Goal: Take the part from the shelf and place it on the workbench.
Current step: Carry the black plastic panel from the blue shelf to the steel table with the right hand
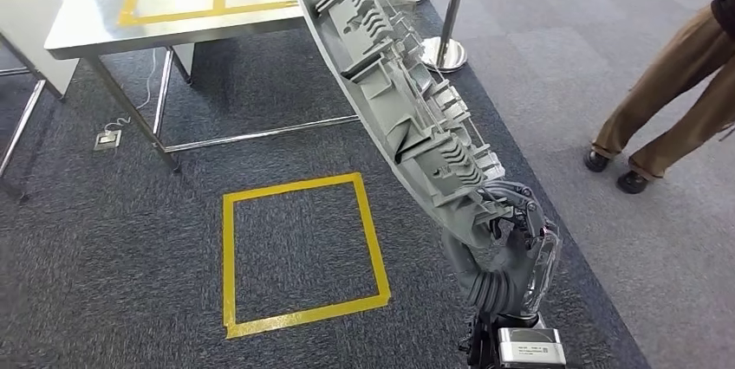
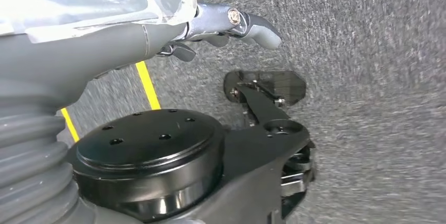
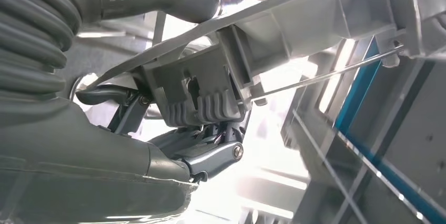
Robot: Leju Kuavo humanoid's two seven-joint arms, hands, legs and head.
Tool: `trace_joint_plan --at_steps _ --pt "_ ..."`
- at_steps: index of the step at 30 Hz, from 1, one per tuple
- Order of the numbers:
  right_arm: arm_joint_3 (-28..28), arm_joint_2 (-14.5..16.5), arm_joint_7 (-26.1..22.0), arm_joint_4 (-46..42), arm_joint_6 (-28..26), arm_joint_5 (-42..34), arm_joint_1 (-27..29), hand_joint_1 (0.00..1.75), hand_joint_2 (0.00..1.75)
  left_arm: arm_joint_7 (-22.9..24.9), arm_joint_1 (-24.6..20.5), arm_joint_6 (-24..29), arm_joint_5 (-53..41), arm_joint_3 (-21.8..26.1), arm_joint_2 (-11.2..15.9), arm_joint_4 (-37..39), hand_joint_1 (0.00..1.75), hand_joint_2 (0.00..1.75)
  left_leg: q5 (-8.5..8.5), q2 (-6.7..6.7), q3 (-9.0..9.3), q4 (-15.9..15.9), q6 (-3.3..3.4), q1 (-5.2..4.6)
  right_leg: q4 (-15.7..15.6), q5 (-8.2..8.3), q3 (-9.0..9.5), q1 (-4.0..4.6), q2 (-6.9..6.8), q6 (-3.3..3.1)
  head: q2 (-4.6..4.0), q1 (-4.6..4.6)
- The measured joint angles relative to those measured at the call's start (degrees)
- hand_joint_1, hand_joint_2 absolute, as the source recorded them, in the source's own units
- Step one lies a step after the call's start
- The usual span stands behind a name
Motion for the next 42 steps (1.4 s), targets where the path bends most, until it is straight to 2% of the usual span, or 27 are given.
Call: trace_joint_plan --at_steps 1,2,3,5,6,7,8,11,15,21,30,34,37,39,40,42 --pt "0.0 -0.1 0.0 0.1 0.0 0.0 0.0 1.75 1.75 0.0 0.0 0.0 0.0 0.0 0.0 0.0 0.0 1.75 -0.01 -0.82 0.0 0.0 0.04 -0.01 3.5 -1.07 -1.88 0.02 0.27 0.04 0.0 0.03" --pt "0.0 -0.1 0.0 0.2 0.0 0.0 0.0 1.75 1.75 0.0 0.0 0.0 0.0 0.0 0.0 0.0 0.0 1.75 -0.01 -1.71 0.02 0.0 0.05 0.0 5.1 -0.97 -2.9 0.03 0.37 -0.02 -0.01 0.04" --pt "0.0 -0.2 0.0 0.3 0.0 0.0 0.1 1.75 1.75 0.0 0.0 0.0 0.1 0.0 0.0 0.0 0.0 1.75 -0.02 -2.62 0.08 0.1 0.03 0.01 4.2 0.27 -2.81 0.02 0.48 -0.15 -0.01 0.04" --pt "0.0 -0.3 0.0 0.5 0.0 0.5 0.0 1.75 1.75 0.0 0.0 0.0 0.2 0.0 0.0 0.0 0.0 1.75 -0.11 -4.29 0.22 0.2 -0.13 0.08 -3.5 4.77 0.24 -0.08 1.48 -0.53 -0.01 0.07" --pt "0.0 -0.3 -0.1 0.5 -0.1 1.0 -0.1 1.75 1.75 0.0 0.0 0.0 0.3 0.0 0.0 0.0 0.0 1.75 -0.2 -4.95 0.2 0.3 -0.32 0.01 -7.4 6.43 1.84 -0.1 2.11 -0.73 0.0 0.08" --pt "0.1 -0.3 -0.1 0.6 -0.3 1.6 -0.2 1.75 1.75 0.0 0.1 0.0 0.4 0.0 0.0 0.0 0.0 1.75 -0.31 -5.42 0.08 0.5 -0.51 -0.05 -10.1 7.47 2.99 -0.13 2.66 -0.92 0.0 0.08" --pt "0.2 -0.3 -0.1 0.7 -0.4 2.1 -0.4 1.75 1.75 0.0 0.2 0.0 0.6 0.1 0.1 0.0 0.0 1.75 -0.39 -5.63 -0.07 0.7 -0.57 -0.13 -11.4 7.77 3.46 -0.13 2.95 -1.05 0.0 0.06" --pt "0.8 -0.1 -0.2 1.1 -0.9 2.8 -0.8 1.75 1.75 -0.1 0.5 0.0 1.0 0.2 0.3 0.0 0.0 1.75 -0.43 -5.64 -0.07 0.5 -0.4 -0.16 -11.5 7.88 3.52 0.03 3.02 -1.27 0.0 0.01" --pt "1.4 0.0 -0.1 1.7 -0.9 2.7 -1.8 1.75 1.75 -0.3 0.5 0.0 1.5 0.3 0.5 0.0 0.0 1.75 -0.33 -5.32 0.31 0.0 -0.56 -0.12 -11.5 7.84 3.54 0.2 3.25 -1.69 0.0 -0.01" --pt "1.9 0.1 0.5 2.5 -0.8 1.7 -2.3 1.75 1.75 -1.3 0.5 -0.1 1.1 0.6 0.6 0.0 0.0 1.75 -0.34 -5.28 0.35 -0.2 -1.66 0.11 -11.4 7.74 3.53 0.4 3.28 -1.96 0.0 0.04" --pt "1.7 -0.3 1.1 2.5 -1.2 2.0 -2.1 1.75 1.75 -4.0 0.5 -2.0 -1.4 -0.2 0.7 0.0 0.0 1.75 -0.35 -5.25 0.29 -0.1 -1.67 -0.01 -11.6 7.75 3.6 0.2 3.28 -1.94 -0.01 0.06" --pt "1.7 -0.4 1.2 2.5 -1.4 2.1 -1.9 1.75 1.75 -6.7 0.6 -0.3 -2.8 -1.4 0.9 0.0 0.0 1.75 -0.35 -5.25 0.29 -0.1 -1.67 -0.12 -11.6 7.76 3.6 0.15 3.28 -1.93 -0.01 0.05" --pt "1.8 -0.4 1.3 2.5 -1.5 2.1 -1.9 1.75 1.75 -6.0 0.6 0.6 -3.0 -1.9 0.9 0.0 0.0 1.75 -0.35 -5.25 0.29 -0.1 -1.67 -0.12 -11.6 7.76 3.6 0.14 3.29 -1.92 0.0 0.05" --pt "1.8 -0.5 1.4 2.5 -1.4 2.1 -1.9 1.75 1.75 -5.6 0.6 -1.8 -2.1 -2.0 1.0 0.0 0.0 1.75 -0.35 -5.26 0.29 -0.1 -1.67 -0.12 -11.6 7.76 3.59 0.14 3.28 -1.93 0.0 0.05" --pt "1.8 -0.5 1.5 2.5 -1.4 2.1 -1.9 1.75 1.75 -5.9 0.6 -4.6 -1.4 -2.0 1.1 0.0 0.0 1.75 -0.43 -5.26 0.26 0.0 -1.63 -0.15 -11.7 7.77 3.61 0.04 3.29 -1.87 0.0 0.05" --pt "1.9 -0.5 1.6 2.5 -1.4 2.0 -1.9 1.75 1.75 -6.8 0.6 -11.1 0.0 -1.9 1.3 0.1 0.0 1.75 -0.61 -5.21 0.26 0.0 -1.14 -0.3 -12.0 7.89 3.72 -0.24 3.39 -1.51 -0.01 0.02"
